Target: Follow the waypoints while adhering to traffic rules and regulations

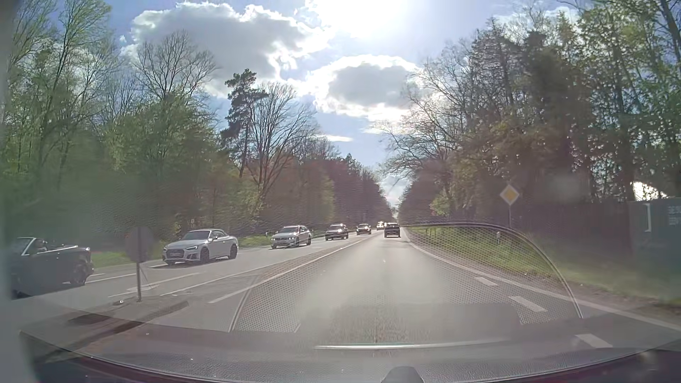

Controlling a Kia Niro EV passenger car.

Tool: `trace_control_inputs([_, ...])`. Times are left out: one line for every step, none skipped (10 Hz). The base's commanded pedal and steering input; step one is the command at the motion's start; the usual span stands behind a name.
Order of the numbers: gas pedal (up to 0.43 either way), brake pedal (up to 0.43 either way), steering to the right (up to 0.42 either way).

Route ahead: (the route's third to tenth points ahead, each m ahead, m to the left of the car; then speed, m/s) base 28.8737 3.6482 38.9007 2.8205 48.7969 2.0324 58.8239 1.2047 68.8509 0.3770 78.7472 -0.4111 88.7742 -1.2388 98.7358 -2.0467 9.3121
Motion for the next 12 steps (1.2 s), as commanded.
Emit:
trace_control_inputs([0.248, 0.000, 0.002])
trace_control_inputs([0.260, 0.000, 0.003])
trace_control_inputs([0.260, 0.000, 0.003])
trace_control_inputs([0.260, 0.000, 0.004])
trace_control_inputs([0.260, 0.000, 0.005])
trace_control_inputs([0.260, 0.000, 0.008])
trace_control_inputs([0.260, 0.000, 0.014])
trace_control_inputs([0.260, 0.000, 0.018])
trace_control_inputs([0.260, 0.000, 0.021])
trace_control_inputs([0.260, 0.000, 0.020])
trace_control_inputs([0.260, 0.000, 0.018])
trace_control_inputs([0.260, 0.000, 0.017])
